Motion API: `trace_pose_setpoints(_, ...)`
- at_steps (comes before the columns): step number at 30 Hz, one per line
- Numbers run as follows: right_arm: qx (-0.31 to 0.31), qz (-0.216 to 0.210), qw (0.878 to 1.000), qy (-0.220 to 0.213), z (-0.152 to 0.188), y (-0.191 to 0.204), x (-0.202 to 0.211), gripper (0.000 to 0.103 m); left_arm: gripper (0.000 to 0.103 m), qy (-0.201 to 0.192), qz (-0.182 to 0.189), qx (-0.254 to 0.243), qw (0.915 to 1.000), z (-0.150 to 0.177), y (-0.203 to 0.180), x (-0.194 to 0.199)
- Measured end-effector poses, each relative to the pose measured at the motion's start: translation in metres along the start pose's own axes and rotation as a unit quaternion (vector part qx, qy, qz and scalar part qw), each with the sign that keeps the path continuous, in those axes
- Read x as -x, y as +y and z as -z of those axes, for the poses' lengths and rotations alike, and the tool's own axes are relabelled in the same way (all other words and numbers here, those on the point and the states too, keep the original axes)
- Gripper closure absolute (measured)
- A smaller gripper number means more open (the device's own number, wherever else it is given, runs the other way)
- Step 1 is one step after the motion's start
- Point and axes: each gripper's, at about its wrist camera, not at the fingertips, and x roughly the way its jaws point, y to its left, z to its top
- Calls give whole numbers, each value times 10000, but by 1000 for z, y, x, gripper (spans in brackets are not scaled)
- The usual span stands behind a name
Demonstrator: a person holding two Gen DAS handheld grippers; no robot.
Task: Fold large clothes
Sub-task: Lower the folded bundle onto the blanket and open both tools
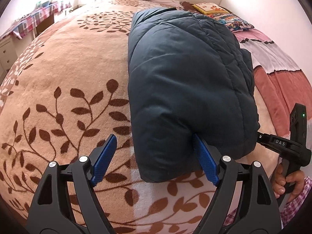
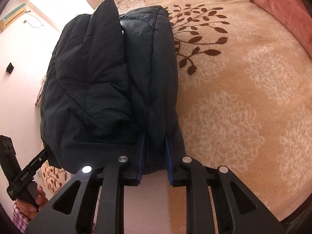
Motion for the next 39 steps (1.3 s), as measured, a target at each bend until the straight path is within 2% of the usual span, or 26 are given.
trace_pose_setpoints(9,-80,30,10000,18,0,-4,-1,79,23,5,-22,28,10000,0,0,0)
trace_pose_setpoints(32,-163,101,9998,89,-1,-2,2,78,23,-17,-125,31,9999,1,-6,2)
trace_pose_setpoints(39,-238,81,9996,141,-3,-2,3,77,23,-63,-302,-98,9995,0,-11,2)
